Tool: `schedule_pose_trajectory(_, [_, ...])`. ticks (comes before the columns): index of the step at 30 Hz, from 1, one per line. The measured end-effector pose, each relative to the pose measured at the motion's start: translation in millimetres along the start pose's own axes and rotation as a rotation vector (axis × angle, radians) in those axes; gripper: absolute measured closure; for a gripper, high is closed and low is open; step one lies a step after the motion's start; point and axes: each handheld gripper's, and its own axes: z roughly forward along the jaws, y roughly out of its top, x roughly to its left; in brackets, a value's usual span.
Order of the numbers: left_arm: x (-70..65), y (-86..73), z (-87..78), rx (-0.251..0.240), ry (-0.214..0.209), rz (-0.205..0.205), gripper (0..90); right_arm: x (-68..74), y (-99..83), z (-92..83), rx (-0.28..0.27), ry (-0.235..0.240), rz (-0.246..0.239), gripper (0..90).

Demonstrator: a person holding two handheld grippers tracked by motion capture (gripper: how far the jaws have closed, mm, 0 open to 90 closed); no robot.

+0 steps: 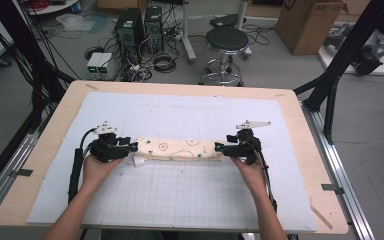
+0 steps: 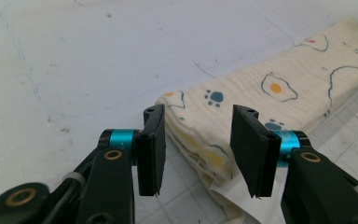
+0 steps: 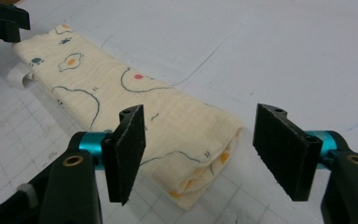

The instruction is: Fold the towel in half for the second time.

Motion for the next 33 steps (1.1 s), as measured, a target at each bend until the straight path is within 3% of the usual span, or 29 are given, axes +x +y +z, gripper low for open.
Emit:
schedule_pose_trajectory(10, [-7.3,-0.5,-11.8,-0.018,-0.015,0.037,50.7,5.0,-4.7,-7.3,0.004,-0.008,-0.025,27.4])
schedule_pose_trajectory(20, [-7.6,-11.2,-22.5,-0.019,-0.017,0.032,47.1,5.0,-10.3,-17.9,-0.018,-0.004,-0.018,22.7])
schedule_pose_trajectory(33, [-13.4,-21.3,-37.1,-0.023,-0.025,0.054,40.2,9.8,-18.8,-31.3,-0.027,-0.012,-0.023,16.2])
